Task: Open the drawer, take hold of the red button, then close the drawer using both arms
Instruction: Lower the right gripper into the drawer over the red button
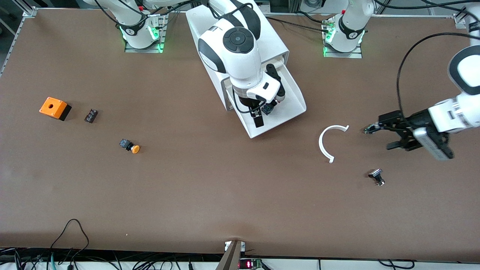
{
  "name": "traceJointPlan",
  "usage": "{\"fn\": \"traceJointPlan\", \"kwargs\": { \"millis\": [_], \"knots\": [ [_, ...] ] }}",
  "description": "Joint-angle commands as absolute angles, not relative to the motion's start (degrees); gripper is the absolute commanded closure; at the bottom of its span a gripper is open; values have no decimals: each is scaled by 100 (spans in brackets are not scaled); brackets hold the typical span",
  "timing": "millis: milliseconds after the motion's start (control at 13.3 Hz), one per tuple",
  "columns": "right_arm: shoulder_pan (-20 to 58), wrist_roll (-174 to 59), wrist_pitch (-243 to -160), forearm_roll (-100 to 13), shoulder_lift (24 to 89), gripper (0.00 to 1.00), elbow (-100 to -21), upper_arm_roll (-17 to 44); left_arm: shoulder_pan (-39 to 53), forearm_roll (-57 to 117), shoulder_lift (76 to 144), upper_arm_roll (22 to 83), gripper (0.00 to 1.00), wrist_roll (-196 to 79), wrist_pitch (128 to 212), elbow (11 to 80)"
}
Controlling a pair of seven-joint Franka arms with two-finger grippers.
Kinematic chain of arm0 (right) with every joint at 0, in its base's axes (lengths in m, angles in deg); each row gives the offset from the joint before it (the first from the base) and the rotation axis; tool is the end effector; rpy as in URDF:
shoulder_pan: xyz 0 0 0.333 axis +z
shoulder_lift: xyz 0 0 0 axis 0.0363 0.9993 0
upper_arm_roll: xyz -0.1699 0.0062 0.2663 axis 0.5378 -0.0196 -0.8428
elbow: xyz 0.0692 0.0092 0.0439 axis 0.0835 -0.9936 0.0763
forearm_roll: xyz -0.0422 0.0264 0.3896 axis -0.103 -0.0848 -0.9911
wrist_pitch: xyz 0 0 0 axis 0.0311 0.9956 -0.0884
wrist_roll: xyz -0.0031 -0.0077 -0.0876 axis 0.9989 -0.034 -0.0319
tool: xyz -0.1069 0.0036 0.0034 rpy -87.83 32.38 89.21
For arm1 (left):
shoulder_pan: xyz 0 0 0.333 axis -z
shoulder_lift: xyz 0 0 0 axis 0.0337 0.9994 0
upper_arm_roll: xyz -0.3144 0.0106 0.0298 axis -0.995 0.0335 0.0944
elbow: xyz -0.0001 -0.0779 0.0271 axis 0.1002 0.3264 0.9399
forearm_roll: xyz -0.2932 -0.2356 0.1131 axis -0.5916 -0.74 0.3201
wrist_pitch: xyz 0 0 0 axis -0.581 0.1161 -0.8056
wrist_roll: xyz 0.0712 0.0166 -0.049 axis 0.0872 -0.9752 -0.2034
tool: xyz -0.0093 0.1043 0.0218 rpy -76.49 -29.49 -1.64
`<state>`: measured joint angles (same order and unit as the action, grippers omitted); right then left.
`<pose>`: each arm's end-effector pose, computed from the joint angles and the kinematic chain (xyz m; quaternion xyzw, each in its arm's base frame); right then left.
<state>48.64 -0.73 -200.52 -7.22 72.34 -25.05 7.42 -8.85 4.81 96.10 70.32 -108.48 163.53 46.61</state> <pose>0.5206 0.5605 0.4258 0.5792 0.8094 0.0963 0.0033 0.6223 0.0321 0.4638 0.9397 -0.2038 0.1093 0.2520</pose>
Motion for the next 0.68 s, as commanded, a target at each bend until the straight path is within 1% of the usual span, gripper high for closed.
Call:
{"fn": "traceJointPlan", "kwargs": {
  "millis": [0,75,226,377,603],
  "knots": [
    [4902,455,-20052,-669,7378,1,-2301,736,-835,1125,9242,7303,0,-10815,16272,4647],
    [4910,526,-20017,-669,7413,1,-2301,719,-834,1520,9127,7313,0,-10806,16229,4568],
    [5015,579,-19973,-652,7501,1,-2301,710,-826,2171,9100,7330,0,-10684,15765,4095],
    [5147,799,-19885,-652,7545,1,-2310,710,-756,2717,9074,7313,0,-9862,15404,3734],
    [5270,984,-19779,-643,7545,1,-2301,719,-660,3175,9065,7243,0,-8814,15121,3513]
  ]
}}
